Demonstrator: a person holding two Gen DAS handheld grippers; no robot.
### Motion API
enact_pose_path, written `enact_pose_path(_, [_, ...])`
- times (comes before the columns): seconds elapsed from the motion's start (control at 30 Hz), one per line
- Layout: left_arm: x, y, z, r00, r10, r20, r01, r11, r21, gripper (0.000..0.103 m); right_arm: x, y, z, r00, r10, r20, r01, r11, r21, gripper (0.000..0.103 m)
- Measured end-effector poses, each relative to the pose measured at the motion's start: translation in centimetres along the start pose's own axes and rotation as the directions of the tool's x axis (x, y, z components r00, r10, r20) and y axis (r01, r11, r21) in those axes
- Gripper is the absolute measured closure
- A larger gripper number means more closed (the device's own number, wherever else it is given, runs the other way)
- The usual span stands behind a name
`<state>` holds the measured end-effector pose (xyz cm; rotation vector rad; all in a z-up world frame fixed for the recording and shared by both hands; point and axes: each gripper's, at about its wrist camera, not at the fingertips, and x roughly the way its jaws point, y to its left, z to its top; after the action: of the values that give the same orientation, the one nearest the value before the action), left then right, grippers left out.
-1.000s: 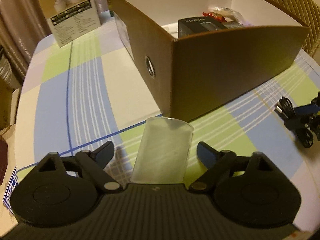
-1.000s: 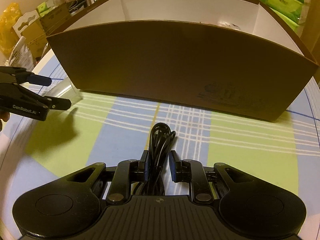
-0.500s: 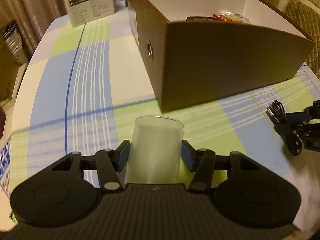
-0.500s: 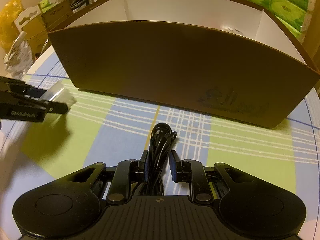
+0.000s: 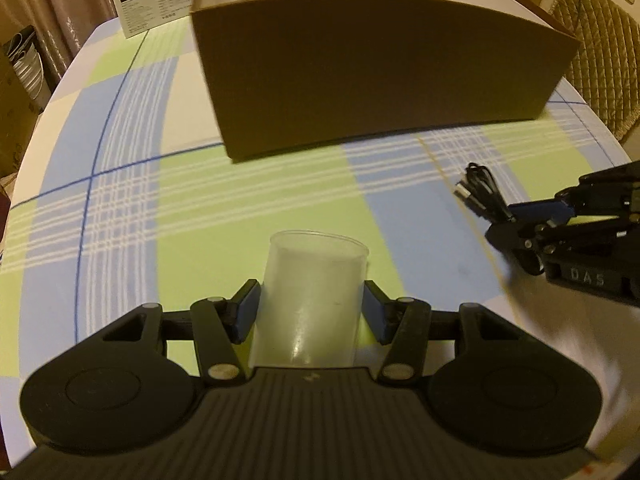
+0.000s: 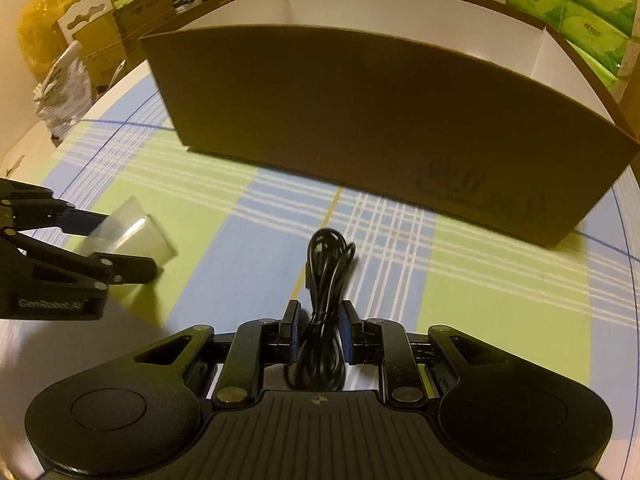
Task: Organize objects
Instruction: 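Grasp the clear plastic cup with the left tool while the right tool holds the cable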
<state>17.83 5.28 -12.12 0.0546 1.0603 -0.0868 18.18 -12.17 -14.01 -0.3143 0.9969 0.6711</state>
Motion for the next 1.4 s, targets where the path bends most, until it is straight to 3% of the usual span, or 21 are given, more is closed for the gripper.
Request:
enact_pose_path(0.5, [-1.2, -5.8, -1.7, 1.0, -0.005, -0.03, 0.006, 1.0, 0.023, 0.053, -3.3, -1.0, -4.6, 0.999, 0.046, -0.026, -0.046, 0.999, 0.0, 0.086])
enact_pose_path(0.83, [-1.2, -6.2, -1.8, 0.998, 0.034, -0.056, -0.036, 0.998, -0.047, 0.053, -3.1, -0.4, -4.8, 0.999, 0.04, 0.013, -0.039, 0.998, -0.052, 0.078])
enact_pose_path(0.9, [-1.2, -6.3, -1.8, 0.998, 0.04, -0.058, -0.043, 0.998, -0.052, 0.053, -2.9, 0.0, -4.8, 0.999, 0.033, 0.02, -0.031, 0.996, -0.079, 0.081])
enact_pose_path(0.97, [-1.3, -6.4, -1.8, 0.997, 0.043, -0.062, -0.046, 0.997, -0.06, 0.053, -2.8, 0.3, -4.8, 0.999, 0.031, 0.018, -0.029, 0.994, -0.103, 0.091])
enact_pose_path(1.4, [-2.1, -6.2, -2.4, 0.998, 0.044, -0.049, -0.047, 0.996, -0.071, 0.053, -4.1, -0.6, -4.9, 0.995, 0.099, 0.021, -0.098, 0.994, -0.038, 0.092])
